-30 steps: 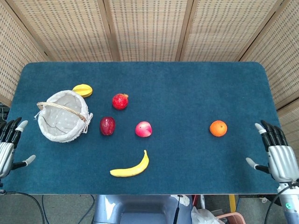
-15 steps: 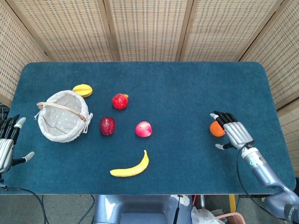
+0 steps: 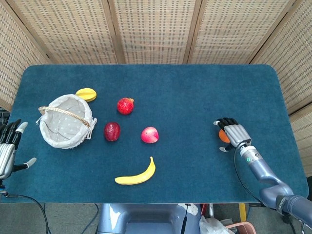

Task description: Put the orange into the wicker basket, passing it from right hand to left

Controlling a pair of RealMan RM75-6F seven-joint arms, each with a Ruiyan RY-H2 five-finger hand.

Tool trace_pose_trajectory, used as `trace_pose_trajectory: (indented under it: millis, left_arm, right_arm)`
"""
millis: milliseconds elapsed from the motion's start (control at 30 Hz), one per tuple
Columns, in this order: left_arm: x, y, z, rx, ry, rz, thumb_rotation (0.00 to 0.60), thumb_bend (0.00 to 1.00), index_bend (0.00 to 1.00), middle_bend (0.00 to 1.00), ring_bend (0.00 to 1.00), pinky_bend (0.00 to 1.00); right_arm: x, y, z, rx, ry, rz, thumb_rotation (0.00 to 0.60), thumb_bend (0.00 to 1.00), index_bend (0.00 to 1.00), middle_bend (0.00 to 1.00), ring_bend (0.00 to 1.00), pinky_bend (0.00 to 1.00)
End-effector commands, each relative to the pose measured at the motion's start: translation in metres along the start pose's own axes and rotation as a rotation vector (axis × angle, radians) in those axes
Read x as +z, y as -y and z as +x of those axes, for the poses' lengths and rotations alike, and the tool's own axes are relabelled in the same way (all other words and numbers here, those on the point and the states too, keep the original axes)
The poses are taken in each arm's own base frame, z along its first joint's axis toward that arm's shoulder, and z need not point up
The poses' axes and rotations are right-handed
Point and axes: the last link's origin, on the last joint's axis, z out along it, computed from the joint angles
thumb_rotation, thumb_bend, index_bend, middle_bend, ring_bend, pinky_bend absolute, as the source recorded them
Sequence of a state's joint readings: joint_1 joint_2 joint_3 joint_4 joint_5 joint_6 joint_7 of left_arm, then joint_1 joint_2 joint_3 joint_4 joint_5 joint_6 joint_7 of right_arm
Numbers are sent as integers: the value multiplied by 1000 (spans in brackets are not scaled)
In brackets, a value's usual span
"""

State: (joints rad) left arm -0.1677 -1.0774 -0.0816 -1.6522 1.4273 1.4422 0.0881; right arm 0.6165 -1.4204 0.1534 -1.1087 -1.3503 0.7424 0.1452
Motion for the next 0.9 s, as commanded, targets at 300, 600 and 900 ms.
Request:
trace_pose_trajectory:
  millis: [300,600,900]
  left_arm:
    - [0,-1,-1,-10,13,-11,600,0,0,0,0,0]
    - [-2,-2,2,-24,10,-24,600,0,0,0,0,0]
    - [-4,-3,1,-34,17,-38,600,0,0,0,0,0]
  right_arm:
    - [-5,11,11,-51,-145,104,600,445,495,531,397,580]
    - [-40,70,50,-128,-244,447,600,455,495,536,401,607]
    - [-37,154,60,-230,-258,675,600,455,495,536,401,607]
